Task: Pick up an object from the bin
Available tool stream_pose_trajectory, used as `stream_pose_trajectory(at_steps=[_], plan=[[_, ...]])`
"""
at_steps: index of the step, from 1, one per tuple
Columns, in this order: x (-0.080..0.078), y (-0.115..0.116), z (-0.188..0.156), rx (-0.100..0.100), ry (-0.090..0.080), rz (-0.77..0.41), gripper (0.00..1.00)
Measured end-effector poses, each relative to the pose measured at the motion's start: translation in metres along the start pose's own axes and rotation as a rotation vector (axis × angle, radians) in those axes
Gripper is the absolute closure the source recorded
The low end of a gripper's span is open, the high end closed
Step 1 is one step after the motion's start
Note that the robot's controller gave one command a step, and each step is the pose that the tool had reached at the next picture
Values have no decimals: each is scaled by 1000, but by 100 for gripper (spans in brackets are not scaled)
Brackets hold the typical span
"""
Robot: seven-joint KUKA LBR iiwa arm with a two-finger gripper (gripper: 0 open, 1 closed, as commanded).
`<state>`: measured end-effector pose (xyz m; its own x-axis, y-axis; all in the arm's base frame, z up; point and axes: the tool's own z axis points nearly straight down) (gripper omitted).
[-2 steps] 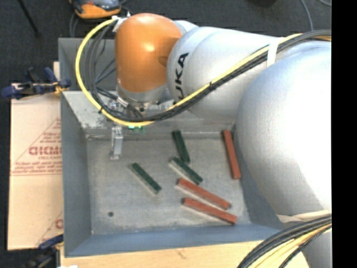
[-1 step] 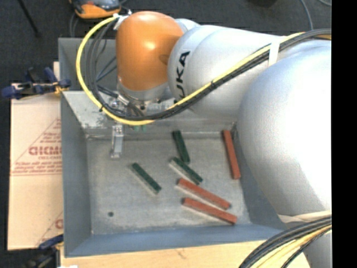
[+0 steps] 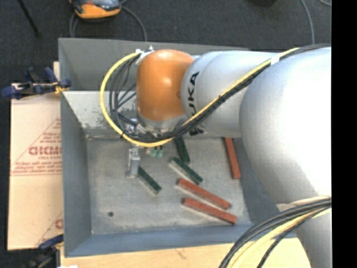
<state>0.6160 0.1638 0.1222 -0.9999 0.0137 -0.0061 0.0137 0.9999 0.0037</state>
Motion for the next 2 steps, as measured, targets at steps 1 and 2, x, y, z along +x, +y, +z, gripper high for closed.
stream_pose_trajectory(at_steps=[1,2], plan=[[23,-32,4,5,11,120,0],[14,-46,-2,2,-1,140,0]])
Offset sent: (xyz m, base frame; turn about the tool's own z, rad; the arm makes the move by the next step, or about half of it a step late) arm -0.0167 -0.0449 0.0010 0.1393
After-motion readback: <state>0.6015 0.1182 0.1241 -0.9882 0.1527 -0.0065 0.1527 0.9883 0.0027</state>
